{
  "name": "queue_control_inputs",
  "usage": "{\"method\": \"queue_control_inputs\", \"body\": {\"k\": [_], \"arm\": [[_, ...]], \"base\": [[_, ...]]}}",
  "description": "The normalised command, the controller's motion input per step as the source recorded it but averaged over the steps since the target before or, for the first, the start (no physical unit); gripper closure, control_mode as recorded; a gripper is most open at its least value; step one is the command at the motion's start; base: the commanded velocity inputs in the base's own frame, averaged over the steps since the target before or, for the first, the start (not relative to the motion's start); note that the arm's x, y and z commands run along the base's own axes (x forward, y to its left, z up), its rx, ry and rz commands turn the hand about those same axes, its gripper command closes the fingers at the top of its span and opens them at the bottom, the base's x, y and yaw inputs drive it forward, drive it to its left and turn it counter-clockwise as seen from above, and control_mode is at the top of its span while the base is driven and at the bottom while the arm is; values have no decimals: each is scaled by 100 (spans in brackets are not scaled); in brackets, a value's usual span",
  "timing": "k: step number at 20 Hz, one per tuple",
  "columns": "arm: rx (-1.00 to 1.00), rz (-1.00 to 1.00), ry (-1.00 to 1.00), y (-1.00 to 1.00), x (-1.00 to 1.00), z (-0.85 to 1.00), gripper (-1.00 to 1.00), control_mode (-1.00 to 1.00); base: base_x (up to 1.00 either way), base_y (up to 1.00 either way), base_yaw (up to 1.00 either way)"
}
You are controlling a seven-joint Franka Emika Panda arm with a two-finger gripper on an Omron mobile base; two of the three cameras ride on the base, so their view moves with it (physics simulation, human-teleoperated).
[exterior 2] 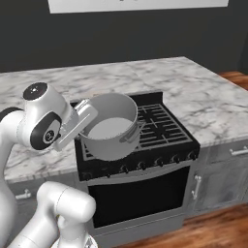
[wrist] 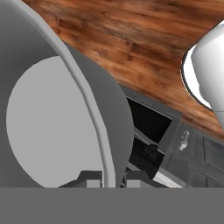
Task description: Pick the kettle from the cabinet and place it on a stove burner. Then pick the pot from the counter and place it on another stove burner. Finally, turn both burners on.
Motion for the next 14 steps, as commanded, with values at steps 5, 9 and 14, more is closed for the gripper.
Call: {"method": "queue_control_inputs", "body": {"k": [5, 9, 14], "arm": [[0, 0, 0, 0, 0, 0, 100, 100], [0, 0, 0, 0, 0, 0, 100, 100], [0, 0, 0, 0, 0, 0, 100, 100]], "base": [[15, 36, -1], [12, 19, 0], [12, 15, 0]]}}
